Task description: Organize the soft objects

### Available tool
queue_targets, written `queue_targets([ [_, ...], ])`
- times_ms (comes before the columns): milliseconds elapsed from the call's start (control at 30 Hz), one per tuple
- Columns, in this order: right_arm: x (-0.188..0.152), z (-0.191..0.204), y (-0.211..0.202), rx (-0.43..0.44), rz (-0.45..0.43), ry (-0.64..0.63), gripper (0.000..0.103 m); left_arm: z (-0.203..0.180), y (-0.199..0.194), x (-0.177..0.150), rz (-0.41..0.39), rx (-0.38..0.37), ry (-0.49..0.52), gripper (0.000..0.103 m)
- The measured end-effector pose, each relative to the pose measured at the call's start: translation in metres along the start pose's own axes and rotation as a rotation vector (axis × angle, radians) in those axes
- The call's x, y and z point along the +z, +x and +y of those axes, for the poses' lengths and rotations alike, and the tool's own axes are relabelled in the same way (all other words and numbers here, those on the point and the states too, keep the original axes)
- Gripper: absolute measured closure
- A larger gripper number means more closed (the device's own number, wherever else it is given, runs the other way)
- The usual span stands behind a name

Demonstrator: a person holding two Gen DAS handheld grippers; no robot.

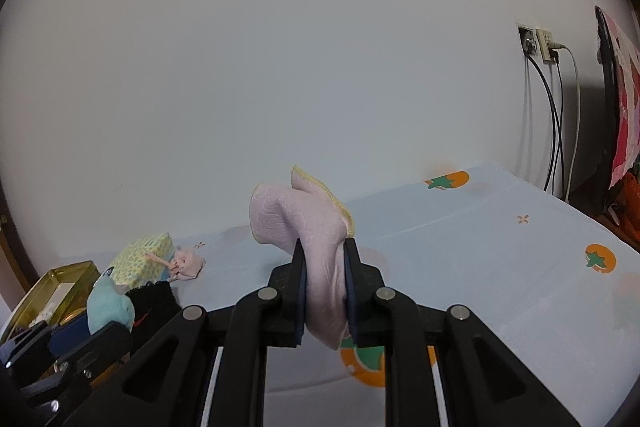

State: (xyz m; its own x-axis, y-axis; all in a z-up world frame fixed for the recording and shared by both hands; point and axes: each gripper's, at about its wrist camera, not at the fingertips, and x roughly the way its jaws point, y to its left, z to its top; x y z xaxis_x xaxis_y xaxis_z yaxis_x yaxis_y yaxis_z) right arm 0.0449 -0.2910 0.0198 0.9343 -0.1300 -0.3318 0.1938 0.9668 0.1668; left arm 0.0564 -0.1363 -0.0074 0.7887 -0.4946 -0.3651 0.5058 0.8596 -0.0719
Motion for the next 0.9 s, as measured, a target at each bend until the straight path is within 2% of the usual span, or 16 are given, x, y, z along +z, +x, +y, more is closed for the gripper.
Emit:
queue_targets([
  [333,-0.007,0.011,-0.019,-0.003,-0.021,0.002,0.085,0.002,-0.013,0.0,-0.011,-0.012,0.023,0.077],
  [900,-0.017,0.035,-0.042,-0.016,-0.06,-0.037,0.085,0.014,-0.019,-0.005,-0.004,0.035,0.017,0.077],
])
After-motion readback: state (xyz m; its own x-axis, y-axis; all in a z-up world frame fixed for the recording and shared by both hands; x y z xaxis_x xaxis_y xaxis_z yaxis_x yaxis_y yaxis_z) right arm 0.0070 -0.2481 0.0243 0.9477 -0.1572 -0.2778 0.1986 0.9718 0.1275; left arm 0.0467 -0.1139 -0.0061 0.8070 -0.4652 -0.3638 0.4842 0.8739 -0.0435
